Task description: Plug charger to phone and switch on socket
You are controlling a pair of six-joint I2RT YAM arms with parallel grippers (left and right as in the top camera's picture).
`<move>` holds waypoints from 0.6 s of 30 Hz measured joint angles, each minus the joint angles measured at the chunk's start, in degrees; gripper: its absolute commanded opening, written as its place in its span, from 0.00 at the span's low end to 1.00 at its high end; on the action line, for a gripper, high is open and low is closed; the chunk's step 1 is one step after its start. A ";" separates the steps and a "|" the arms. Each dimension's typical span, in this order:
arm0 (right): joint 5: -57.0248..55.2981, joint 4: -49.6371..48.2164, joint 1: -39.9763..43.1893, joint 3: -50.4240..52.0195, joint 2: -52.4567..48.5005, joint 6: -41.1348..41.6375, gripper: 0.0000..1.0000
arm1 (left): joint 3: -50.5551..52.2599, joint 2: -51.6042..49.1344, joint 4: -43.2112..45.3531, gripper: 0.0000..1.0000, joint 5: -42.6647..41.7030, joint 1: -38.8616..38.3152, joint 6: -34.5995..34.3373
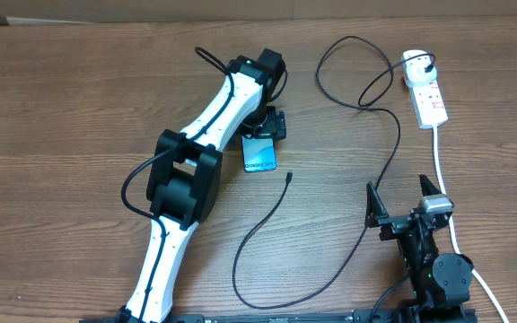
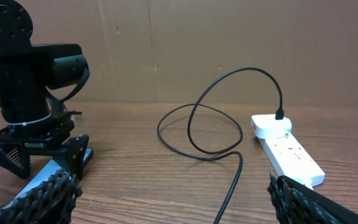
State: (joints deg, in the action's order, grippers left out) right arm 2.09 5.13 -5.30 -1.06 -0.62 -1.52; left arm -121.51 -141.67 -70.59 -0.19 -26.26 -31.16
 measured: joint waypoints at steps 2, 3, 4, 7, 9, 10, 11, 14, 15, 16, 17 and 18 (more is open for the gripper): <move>-0.02 0.04 0.00 0.00 0.00 0.00 1.00 | 0.07 0.00 0.59 1.00 0.02 0.00 0.02; -0.02 0.04 0.02 0.00 0.00 0.00 1.00 | 0.13 0.00 1.01 1.00 0.02 0.00 0.02; -0.04 0.00 0.00 0.00 0.00 0.00 1.00 | 0.24 0.00 1.27 1.00 0.00 0.00 0.02; 0.00 0.02 0.00 0.00 0.00 0.00 1.00 | 1.55 0.59 2.60 1.00 0.00 0.00 0.00; -0.02 0.02 0.00 0.00 0.00 0.00 1.00 | 2.56 1.09 3.41 1.00 0.09 0.00 -0.04; -0.02 0.04 0.00 0.00 0.00 0.00 1.00 | 3.19 1.44 3.96 0.97 0.22 -0.02 -0.15; 0.00 0.02 0.00 0.00 0.00 -0.02 1.00 | 3.67 1.66 4.39 0.95 0.31 -0.02 -0.20; 0.00 0.02 0.02 0.00 0.00 0.00 1.00 | 4.90 2.32 5.29 0.89 0.44 -0.02 -0.20; -0.02 0.02 0.00 0.00 0.00 0.00 1.00 | 5.05 2.40 5.38 0.88 0.44 -0.02 -0.24; -0.02 0.04 0.00 0.00 0.00 0.00 1.00 | 5.14 2.45 5.44 0.87 0.44 -0.02 -0.24; -0.02 0.02 0.00 0.00 0.00 0.00 1.00 | 5.22 2.49 5.49 0.86 0.44 -0.02 -0.26; -0.02 0.04 0.00 0.00 0.00 0.00 1.00 | 5.25 2.49 5.51 0.86 0.44 -0.02 -0.26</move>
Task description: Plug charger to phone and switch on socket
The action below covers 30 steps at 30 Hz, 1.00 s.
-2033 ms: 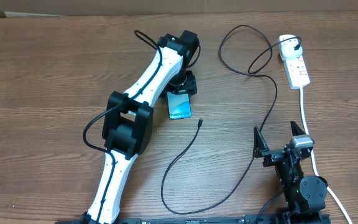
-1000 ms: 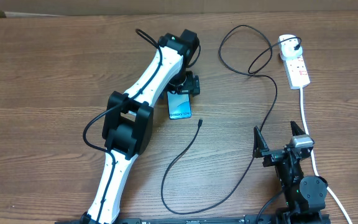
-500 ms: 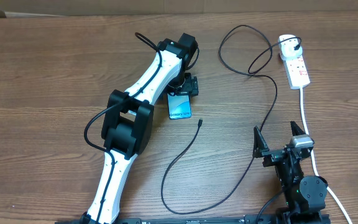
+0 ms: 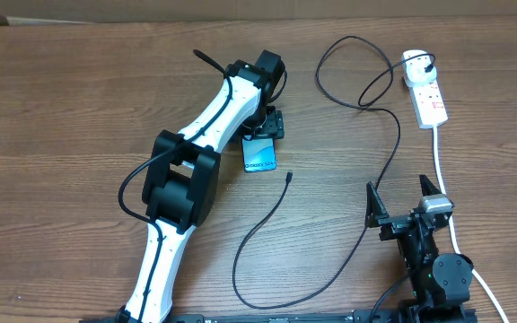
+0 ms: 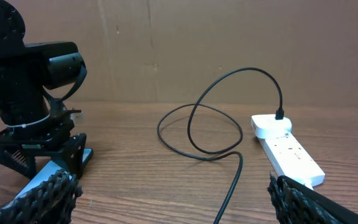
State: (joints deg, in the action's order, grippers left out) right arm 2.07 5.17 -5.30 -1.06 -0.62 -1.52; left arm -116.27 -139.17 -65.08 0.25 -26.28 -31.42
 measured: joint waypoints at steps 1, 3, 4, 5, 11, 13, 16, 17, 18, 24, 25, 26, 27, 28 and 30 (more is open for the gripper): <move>-0.02 0.00 0.02 0.00 0.00 0.00 1.00 | 0.00 0.00 -0.02 0.84 0.00 0.00 0.00; 0.00 0.00 0.00 0.00 0.00 0.00 1.00 | 0.00 0.02 -0.02 0.83 -0.02 0.00 0.00; 0.00 -0.02 0.02 0.00 0.00 -0.02 1.00 | 0.00 0.02 -0.04 0.83 -0.02 0.00 0.00; 0.00 -0.02 0.00 0.00 0.00 0.00 1.00 | 0.00 0.02 -0.04 0.82 -0.02 0.00 0.00; 0.00 -0.02 0.00 0.00 0.00 0.00 1.00 | -0.02 0.02 -0.35 0.79 -0.24 0.00 0.00; 0.00 0.00 0.00 0.00 0.00 0.00 1.00 | -0.07 0.02 -0.76 0.77 -0.37 0.00 -0.04; -0.02 -0.02 0.00 0.00 0.00 0.00 1.00 | -0.48 -0.02 -2.03 0.75 -0.68 0.02 -0.15; 0.00 0.00 0.00 0.00 0.00 0.00 1.00 | -0.63 -0.04 -2.93 0.75 -0.90 0.02 -0.17; 0.00 -0.02 0.00 0.00 0.00 0.00 1.00 | -0.79 -0.13 -3.41 0.75 -1.07 0.02 -0.20; 0.00 -0.04 0.00 0.00 0.00 0.00 1.00 | -2.23 -0.79 -5.57 0.74 -1.31 0.02 -0.17; 0.00 0.00 0.00 0.00 0.00 0.00 1.00 | -2.29 -0.83 -5.68 0.74 -1.31 0.02 -0.17; -0.02 0.00 0.00 0.00 0.00 0.02 1.00 | -2.36 -0.87 -5.81 0.74 -1.33 0.02 -0.17; -0.02 -0.02 0.00 0.00 0.00 0.02 1.00 | -2.40 -0.90 -6.12 0.74 -1.51 0.02 -0.17; 0.00 -0.02 0.00 0.00 0.00 0.00 1.00 | -2.40 -0.90 -6.32 0.74 -1.53 0.02 -0.17; 0.00 -0.02 0.00 0.00 0.00 0.00 1.00 | -2.40 -0.90 -6.88 0.75 -1.57 0.02 -0.17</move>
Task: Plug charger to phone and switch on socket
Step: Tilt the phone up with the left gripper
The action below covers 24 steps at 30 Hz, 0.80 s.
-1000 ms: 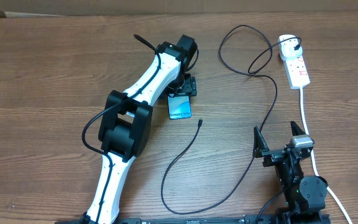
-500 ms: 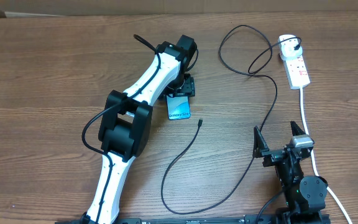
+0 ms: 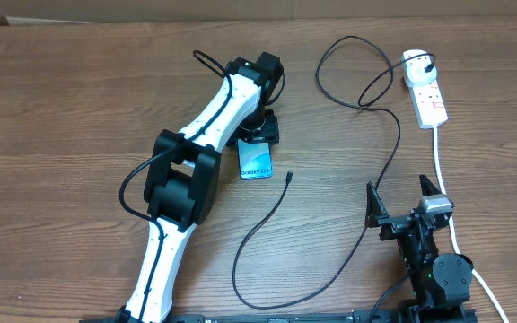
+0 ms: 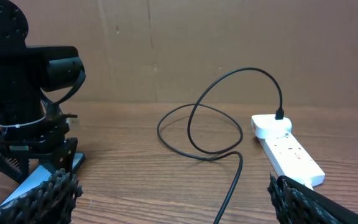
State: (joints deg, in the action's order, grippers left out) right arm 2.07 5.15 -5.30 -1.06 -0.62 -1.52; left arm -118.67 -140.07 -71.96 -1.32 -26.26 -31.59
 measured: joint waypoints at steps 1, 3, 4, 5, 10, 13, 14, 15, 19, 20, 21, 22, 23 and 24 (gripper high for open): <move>0.00 0.00 0.02 0.00 0.00 0.00 1.00 | 0.00 0.00 -0.22 0.77 -0.11 0.00 0.00; -0.02 0.00 0.02 0.00 0.00 0.02 1.00 | 0.00 0.00 -0.28 0.89 -0.13 0.00 0.00; 0.00 0.00 0.00 0.00 0.00 0.02 1.00 | 0.00 0.00 -0.35 0.91 -0.09 0.00 -0.13; -0.02 -0.02 0.00 0.00 0.00 -0.02 1.00 | 0.00 0.00 -0.61 0.91 0.04 0.00 -0.20; 0.00 -0.02 0.00 0.00 0.00 -0.02 1.00 | 0.00 0.00 -0.68 0.93 0.09 -0.02 -0.07; 0.00 0.00 0.00 0.00 0.00 0.00 1.00 | 0.20 0.00 -0.22 0.92 0.04 -0.02 -0.04; 0.00 0.00 0.00 0.00 0.00 0.00 1.00 | 0.44 0.00 0.11 0.92 -0.07 -0.02 -0.02; 0.00 0.00 0.02 0.00 0.00 0.00 1.00 | 0.68 0.02 0.46 0.92 -0.24 0.00 0.00; 0.00 -0.02 0.00 0.00 0.00 0.00 1.00 | 1.68 0.46 1.66 0.92 -0.83 -0.02 0.02; 0.00 0.02 0.00 0.00 0.00 0.00 1.00 | 1.95 0.57 1.92 0.92 -0.87 -0.02 0.02; 0.00 0.02 0.00 0.00 0.00 0.00 1.00 | 2.10 0.68 2.12 0.92 -0.85 -0.02 0.02; 0.00 0.00 0.00 0.00 0.00 0.02 1.00 | 2.25 0.74 2.29 0.91 -0.83 -0.02 0.02; 0.00 0.00 0.02 0.00 0.00 0.02 1.00 | 2.45 0.83 2.49 0.91 -0.83 -0.02 0.00; 0.02 0.02 0.00 0.00 0.00 0.00 1.00 | 2.51 0.90 2.56 0.91 -0.81 -0.02 0.00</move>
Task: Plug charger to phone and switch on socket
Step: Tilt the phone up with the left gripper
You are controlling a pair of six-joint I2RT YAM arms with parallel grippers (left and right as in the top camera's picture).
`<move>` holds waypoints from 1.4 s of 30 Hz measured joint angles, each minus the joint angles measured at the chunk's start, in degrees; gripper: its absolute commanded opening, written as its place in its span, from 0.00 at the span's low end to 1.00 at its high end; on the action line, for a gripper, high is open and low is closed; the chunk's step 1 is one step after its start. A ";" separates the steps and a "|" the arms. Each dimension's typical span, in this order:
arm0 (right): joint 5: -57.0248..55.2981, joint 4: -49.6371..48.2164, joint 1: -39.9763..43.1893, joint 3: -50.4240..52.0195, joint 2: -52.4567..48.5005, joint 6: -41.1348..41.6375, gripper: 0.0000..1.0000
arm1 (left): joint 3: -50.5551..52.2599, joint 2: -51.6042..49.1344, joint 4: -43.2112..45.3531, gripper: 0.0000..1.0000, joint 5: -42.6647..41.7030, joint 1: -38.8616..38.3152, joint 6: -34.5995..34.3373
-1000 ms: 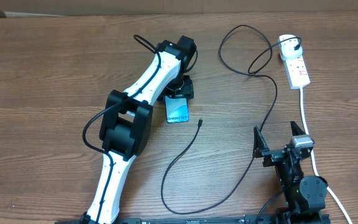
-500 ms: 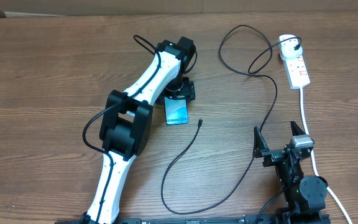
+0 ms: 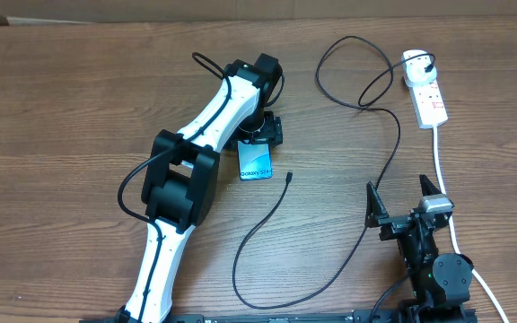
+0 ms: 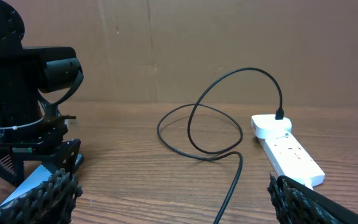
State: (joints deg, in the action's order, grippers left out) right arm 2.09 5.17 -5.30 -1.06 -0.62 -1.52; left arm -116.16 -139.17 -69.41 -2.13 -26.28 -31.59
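A blue phone (image 3: 257,161) lies flat mid-table, and part of it shows low on the left in the right wrist view (image 4: 25,182). My left gripper (image 3: 262,131) stands over its far end with a finger against each side. The black charger cable (image 3: 389,152) runs from a white adapter (image 4: 271,126) in the white power strip (image 3: 429,94). Its loose plug end (image 3: 288,177) rests just right of the phone. My right gripper (image 3: 399,190) stays open near the front edge with nothing between its fingers. In its own view the right gripper (image 4: 173,208) faces the cable (image 4: 229,180).
The strip's white lead (image 3: 442,170) passes close by the right arm toward the front edge. The cable loops widely at the back (image 3: 353,72) and across the front (image 3: 267,296). A brown wall (image 4: 197,43) backs the table.
The left gripper has shifted slightly over the phone's far end. The phone, cable and right arm lie as before.
At first the phone lay tilted under my left gripper, its near end pointing right. Then the left arm had shifted slightly with little change to the phone. Later the phone lay straighter and a little nearer. The right gripper stayed open throughout.
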 measured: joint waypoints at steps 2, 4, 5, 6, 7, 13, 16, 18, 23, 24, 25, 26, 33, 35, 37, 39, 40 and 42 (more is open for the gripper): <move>-0.02 -0.02 0.00 0.00 0.00 0.04 1.00 | 0.09 0.02 0.26 0.91 0.04 0.00 0.02; -0.02 -0.02 0.00 0.00 0.00 0.00 1.00 | 0.31 0.15 0.98 0.91 0.26 -0.02 0.00; 0.00 -0.02 0.00 0.00 0.00 0.00 1.00 | 0.33 0.20 1.55 0.89 0.52 -0.13 -0.02; -0.02 0.00 0.00 0.00 0.00 -0.02 1.00 | 0.35 0.20 2.03 0.87 0.81 -0.24 0.00; 0.00 -0.02 0.00 0.00 0.00 0.00 1.00 | 0.35 0.22 2.27 0.86 0.96 -0.28 0.00; -0.02 -0.02 0.00 0.00 0.00 0.00 1.00 | 0.37 0.22 3.30 0.83 1.40 -0.37 -0.02; -0.04 -0.02 0.00 0.00 0.00 -0.02 1.00 | 0.35 0.22 3.02 0.86 1.40 -0.37 -0.20; -0.02 -0.02 0.00 0.00 0.00 0.00 1.00 | 0.35 0.22 2.62 0.89 1.36 -0.37 -0.42; -0.02 -0.02 0.00 0.00 0.00 0.02 1.00 | 0.31 0.22 -0.33 0.89 0.26 -0.37 -1.16; -0.02 0.00 0.00 0.00 0.00 0.00 1.00 | 0.31 0.22 -0.74 0.87 0.02 -0.37 -1.20; 0.00 0.00 0.00 0.00 0.00 0.02 1.00 | 0.31 0.22 -1.07 0.86 -0.15 -0.37 -1.27; 0.00 0.00 0.00 0.00 0.00 0.02 1.00 | 0.31 0.22 -1.16 0.85 -0.31 -0.37 -1.27; -0.02 -0.02 0.00 0.00 0.00 0.00 1.00 | 0.55 0.22 -1.09 0.85 -0.68 -0.37 -1.27; -0.02 0.00 0.00 0.00 0.00 0.02 1.00 | 0.87 0.37 -0.61 0.81 -0.66 -0.39 -1.27; -0.02 -0.04 0.00 0.00 0.00 0.00 1.00 | 1.44 0.70 0.17 0.78 -0.59 -0.50 -1.29; -0.02 -0.02 0.00 0.00 0.00 0.00 1.00 | 1.60 0.79 0.39 0.77 -0.44 -0.66 -1.27; -0.02 -0.02 0.00 0.00 0.00 0.00 1.00 | 1.66 0.83 0.44 0.76 -0.37 -0.74 -1.27; -0.02 -0.02 0.00 0.00 0.00 0.00 1.00 | 1.70 0.85 0.46 0.73 -0.31 -0.74 -1.27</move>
State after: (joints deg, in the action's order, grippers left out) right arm 2.07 5.15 -5.30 -1.06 -0.62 -1.52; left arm -114.45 -138.32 -68.95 -2.44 -27.03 -32.86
